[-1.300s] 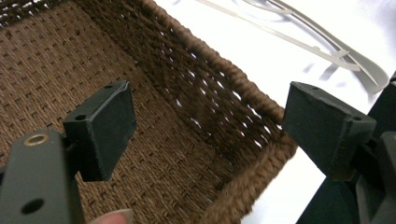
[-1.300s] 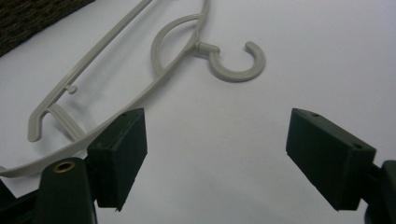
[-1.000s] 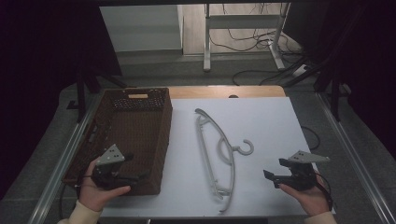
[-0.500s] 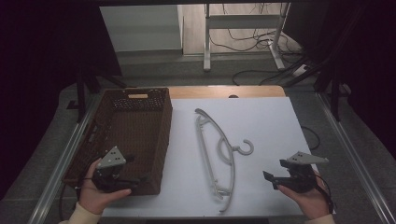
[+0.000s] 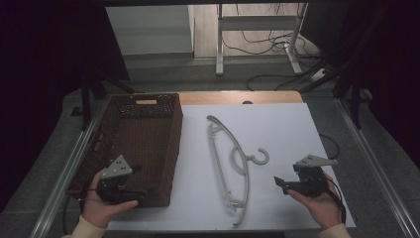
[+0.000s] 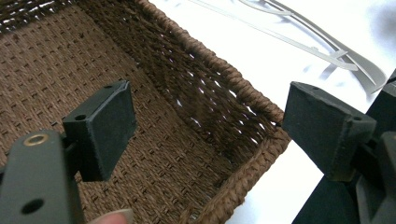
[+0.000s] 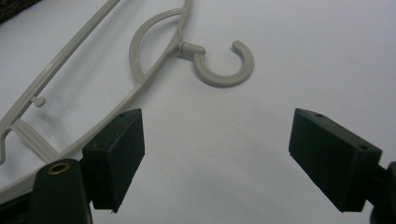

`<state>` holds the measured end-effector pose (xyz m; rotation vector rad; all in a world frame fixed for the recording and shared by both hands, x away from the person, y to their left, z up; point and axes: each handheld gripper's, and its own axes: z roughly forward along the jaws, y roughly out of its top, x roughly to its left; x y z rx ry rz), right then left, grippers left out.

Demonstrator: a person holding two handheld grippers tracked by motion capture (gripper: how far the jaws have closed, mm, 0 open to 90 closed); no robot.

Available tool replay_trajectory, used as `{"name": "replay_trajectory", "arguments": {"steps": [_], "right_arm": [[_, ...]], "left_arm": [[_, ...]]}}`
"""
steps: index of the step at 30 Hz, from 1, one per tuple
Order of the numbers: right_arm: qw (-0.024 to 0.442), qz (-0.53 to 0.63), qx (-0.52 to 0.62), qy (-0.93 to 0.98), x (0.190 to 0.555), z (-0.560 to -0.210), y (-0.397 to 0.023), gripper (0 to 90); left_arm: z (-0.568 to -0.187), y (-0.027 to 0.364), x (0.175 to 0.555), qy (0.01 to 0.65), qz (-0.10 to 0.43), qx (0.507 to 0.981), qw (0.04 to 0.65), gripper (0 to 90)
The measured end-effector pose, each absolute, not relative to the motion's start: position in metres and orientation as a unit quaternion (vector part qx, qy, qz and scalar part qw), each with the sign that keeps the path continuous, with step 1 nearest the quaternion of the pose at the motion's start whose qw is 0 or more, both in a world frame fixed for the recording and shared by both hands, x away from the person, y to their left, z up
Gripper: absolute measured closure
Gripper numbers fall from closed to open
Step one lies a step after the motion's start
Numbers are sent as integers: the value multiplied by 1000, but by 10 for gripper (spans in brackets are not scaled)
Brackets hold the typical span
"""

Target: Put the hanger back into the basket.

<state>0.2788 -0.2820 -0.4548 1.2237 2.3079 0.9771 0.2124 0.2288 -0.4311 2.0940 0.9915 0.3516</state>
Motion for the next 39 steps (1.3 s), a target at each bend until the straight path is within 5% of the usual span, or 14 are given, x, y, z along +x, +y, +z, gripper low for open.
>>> {"name": "replay_trajectory", "arguments": {"steps": [39], "right_arm": [[144, 274, 431, 848, 361, -461, -188, 316]], "left_arm": [[-432, 230, 211, 391, 135, 823, 389, 173]]}}
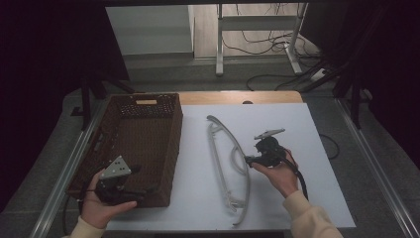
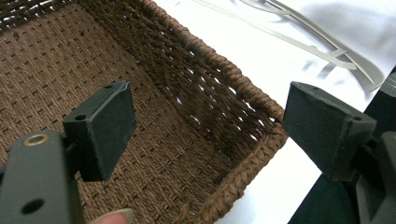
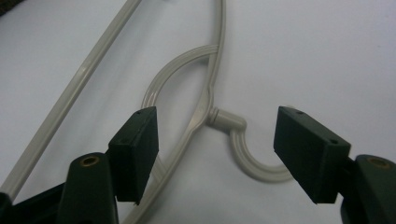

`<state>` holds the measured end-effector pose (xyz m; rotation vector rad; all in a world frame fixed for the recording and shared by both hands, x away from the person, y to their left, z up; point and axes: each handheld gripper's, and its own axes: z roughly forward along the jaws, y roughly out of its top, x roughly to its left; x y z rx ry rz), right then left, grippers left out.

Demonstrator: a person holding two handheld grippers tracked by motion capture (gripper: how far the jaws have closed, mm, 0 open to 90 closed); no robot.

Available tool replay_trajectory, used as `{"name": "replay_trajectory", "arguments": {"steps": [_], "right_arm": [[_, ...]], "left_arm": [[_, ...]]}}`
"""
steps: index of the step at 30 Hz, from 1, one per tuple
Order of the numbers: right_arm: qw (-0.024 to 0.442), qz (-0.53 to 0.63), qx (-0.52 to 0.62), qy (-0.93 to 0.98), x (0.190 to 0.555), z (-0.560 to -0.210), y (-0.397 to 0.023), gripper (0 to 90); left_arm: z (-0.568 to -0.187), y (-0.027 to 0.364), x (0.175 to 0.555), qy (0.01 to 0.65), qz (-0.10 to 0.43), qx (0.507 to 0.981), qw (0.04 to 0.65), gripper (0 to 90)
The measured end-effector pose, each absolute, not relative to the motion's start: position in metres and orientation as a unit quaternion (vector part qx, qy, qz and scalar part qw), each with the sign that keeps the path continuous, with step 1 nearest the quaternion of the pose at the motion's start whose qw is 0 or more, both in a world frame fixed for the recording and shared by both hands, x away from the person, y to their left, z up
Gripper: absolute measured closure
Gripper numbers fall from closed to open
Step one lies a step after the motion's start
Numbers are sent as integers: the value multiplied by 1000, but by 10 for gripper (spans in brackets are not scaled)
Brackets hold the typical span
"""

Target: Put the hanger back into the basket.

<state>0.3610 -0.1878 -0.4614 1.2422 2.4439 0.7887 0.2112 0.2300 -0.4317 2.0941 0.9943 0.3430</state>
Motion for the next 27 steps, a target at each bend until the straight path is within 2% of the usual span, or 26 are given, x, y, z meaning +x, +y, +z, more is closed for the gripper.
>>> {"name": "replay_trajectory", "arguments": {"steps": [15, 27], "right_arm": [[130, 232, 443, 856, 400, -484, -169, 342], [114, 205, 441, 866, 418, -499, -153, 433]], "left_arm": [[-431, 231, 211, 389, 134, 825, 387, 173], [-432, 231, 212, 389, 133, 826, 386, 173]]}}
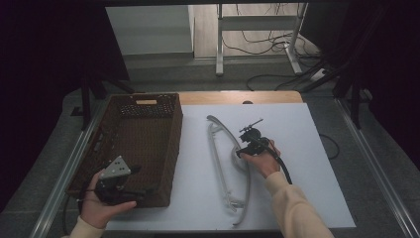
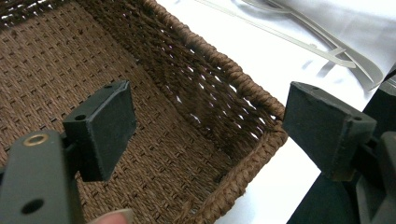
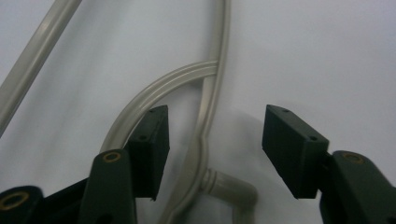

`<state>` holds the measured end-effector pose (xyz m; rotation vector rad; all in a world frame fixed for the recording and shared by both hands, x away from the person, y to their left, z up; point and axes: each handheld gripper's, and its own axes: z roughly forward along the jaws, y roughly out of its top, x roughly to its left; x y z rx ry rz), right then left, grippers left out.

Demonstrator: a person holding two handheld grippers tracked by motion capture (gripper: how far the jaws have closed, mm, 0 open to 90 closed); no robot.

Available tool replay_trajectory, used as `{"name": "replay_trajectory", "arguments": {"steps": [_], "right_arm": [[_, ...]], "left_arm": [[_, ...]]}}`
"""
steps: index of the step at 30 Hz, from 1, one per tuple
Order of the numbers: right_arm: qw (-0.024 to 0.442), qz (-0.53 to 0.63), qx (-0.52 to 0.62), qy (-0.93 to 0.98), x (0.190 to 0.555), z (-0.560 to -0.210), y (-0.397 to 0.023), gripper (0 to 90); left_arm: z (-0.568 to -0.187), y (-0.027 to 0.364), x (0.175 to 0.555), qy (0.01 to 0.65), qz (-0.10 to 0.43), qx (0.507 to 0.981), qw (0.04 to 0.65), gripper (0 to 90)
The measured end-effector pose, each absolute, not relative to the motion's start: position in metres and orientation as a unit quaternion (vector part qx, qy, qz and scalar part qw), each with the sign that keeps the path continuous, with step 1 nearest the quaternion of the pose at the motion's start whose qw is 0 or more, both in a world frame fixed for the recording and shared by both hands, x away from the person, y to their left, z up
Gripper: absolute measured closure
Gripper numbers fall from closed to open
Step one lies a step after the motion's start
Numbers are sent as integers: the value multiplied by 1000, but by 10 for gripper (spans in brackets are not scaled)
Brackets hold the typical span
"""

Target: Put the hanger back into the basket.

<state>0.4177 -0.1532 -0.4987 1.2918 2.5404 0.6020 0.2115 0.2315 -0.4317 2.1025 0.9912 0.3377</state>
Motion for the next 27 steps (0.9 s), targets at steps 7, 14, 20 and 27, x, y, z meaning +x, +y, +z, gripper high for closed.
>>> {"name": "replay_trajectory", "arguments": {"steps": [7, 14, 20, 27], "right_arm": [[111, 186, 445, 869, 422, -503, -144, 630], [101, 178, 463, 863, 422, -501, -139, 779], [97, 174, 461, 865, 424, -500, -143, 823], [93, 188, 457, 864, 423, -489, -154, 825]], "left_arm": [[-432, 232, 211, 391, 133, 824, 388, 173], [-432, 232, 211, 389, 133, 826, 386, 173], [-432, 232, 211, 391, 133, 824, 388, 173], [-432, 233, 212, 392, 133, 824, 387, 173]]}}
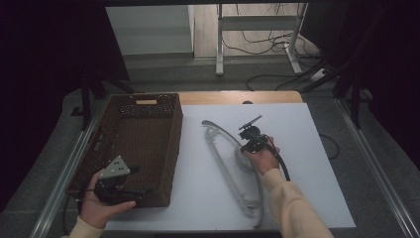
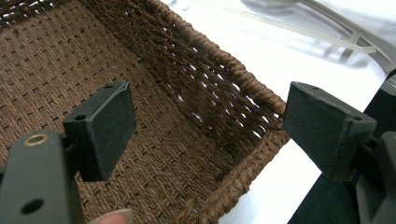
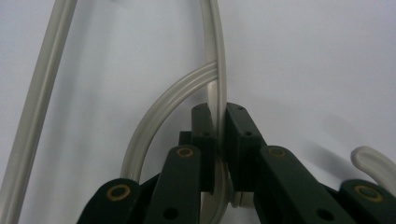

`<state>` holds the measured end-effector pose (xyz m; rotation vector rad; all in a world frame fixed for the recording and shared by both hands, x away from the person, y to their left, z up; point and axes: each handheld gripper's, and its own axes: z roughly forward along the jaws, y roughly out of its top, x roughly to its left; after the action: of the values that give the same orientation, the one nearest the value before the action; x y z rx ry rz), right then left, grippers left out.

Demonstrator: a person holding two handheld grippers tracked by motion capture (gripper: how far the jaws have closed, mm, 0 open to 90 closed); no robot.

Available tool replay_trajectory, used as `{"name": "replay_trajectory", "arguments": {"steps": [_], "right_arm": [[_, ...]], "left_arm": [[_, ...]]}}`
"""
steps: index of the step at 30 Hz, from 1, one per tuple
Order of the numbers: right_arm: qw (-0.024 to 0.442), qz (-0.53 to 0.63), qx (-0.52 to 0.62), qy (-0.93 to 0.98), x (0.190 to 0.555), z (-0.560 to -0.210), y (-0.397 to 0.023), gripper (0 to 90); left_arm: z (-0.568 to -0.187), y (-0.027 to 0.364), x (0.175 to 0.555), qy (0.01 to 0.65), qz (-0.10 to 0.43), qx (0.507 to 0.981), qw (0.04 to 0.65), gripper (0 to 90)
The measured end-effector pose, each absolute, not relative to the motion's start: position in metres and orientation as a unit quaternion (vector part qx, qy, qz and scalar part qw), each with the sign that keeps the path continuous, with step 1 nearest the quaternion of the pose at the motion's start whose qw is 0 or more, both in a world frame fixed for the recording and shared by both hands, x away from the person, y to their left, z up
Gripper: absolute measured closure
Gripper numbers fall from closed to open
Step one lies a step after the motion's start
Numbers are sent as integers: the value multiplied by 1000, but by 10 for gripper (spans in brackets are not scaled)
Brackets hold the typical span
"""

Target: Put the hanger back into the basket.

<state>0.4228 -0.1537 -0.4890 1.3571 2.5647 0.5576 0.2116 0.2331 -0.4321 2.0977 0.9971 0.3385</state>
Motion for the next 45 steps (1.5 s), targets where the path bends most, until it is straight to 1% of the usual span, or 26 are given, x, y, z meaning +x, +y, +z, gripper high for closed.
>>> {"name": "replay_trajectory", "arguments": {"steps": [3, 4, 8, 16, 26, 37, 45], "right_arm": [[94, 198, 453, 864, 423, -484, -160, 826], [95, 212, 451, 862, 422, -476, -168, 827], [89, 236, 445, 859, 419, -464, -178, 827], [86, 284, 409, 863, 406, -428, -190, 827], [91, 308, 357, 877, 389, -392, -198, 827], [88, 311, 288, 901, 371, -373, -182, 827], [78, 298, 257, 916, 363, -378, -174, 827]], "left_arm": [[-432, 234, 211, 392, 133, 823, 388, 173], [-431, 234, 211, 392, 134, 823, 388, 173], [-431, 234, 211, 392, 135, 823, 388, 173], [-430, 235, 211, 393, 135, 822, 389, 173], [-431, 233, 212, 393, 134, 822, 390, 173], [-428, 234, 211, 392, 138, 821, 390, 173], [-424, 233, 211, 390, 142, 820, 393, 173]]}}
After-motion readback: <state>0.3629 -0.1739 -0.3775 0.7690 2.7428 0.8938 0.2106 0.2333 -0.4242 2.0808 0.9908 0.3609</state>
